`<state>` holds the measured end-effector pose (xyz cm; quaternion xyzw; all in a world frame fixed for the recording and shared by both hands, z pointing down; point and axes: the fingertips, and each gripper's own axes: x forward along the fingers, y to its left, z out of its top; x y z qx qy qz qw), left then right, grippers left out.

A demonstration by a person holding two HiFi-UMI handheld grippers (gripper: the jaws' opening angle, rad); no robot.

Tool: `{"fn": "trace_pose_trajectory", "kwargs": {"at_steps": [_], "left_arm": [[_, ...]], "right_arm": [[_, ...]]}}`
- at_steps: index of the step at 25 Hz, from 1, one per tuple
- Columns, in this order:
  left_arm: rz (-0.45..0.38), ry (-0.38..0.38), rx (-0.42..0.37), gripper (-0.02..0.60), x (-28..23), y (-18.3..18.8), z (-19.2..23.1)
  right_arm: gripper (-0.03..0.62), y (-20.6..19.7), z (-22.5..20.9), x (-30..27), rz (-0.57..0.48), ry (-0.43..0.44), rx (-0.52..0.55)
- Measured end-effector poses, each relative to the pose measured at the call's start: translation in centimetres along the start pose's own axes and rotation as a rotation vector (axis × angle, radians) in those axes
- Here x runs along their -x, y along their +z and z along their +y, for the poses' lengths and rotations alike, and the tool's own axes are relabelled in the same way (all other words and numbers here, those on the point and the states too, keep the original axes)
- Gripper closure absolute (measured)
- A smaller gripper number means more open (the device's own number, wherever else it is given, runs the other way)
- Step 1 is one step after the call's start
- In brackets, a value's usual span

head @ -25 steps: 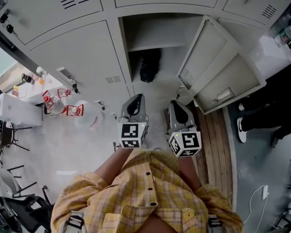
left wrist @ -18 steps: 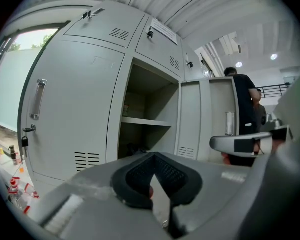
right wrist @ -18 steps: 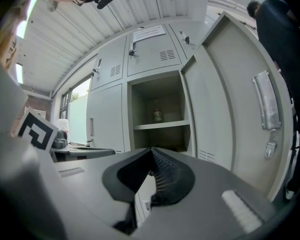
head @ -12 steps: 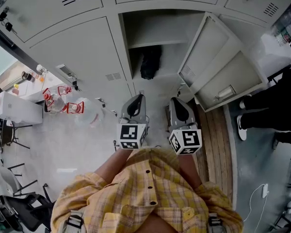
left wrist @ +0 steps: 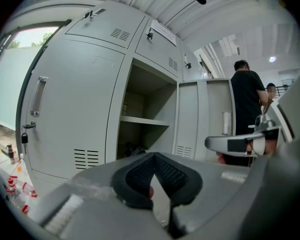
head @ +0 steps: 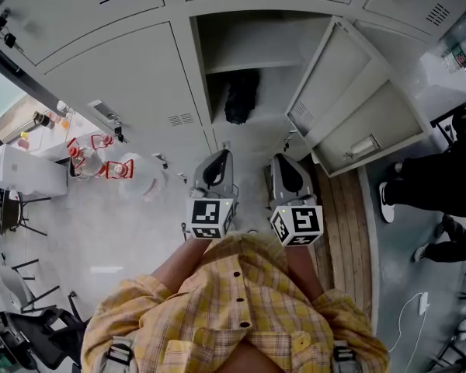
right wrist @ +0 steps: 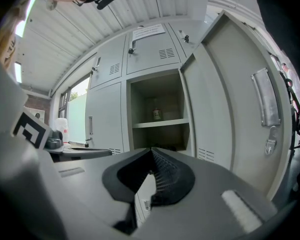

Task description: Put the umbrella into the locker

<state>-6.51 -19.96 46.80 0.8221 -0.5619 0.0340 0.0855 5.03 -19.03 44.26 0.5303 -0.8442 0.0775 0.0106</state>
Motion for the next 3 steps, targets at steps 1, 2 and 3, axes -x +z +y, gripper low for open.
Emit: {"fn": "trace_pose_trajectory", "kwargs": {"at_steps": [1, 2, 3], "left_arm": [[-0.001, 0.001, 0.000, 0.584, -0.03, 0.00, 0.04], [-0.001, 0.002, 0.000, 0.584, -0.04, -0.01, 0.09], [-0.001, 0.002, 0.000, 0.584, -0.06, -0.01, 0.13]], "right_arm": [[0.597, -0.03, -0.02, -0.04, 0.000, 0.000, 0.001], [0.597, -0.06, -0.03, -0.07, 0.001, 0.000, 0.002], [0.597, -0.10, -0.04, -0.11, 0.001, 0.001, 0.003]]}}
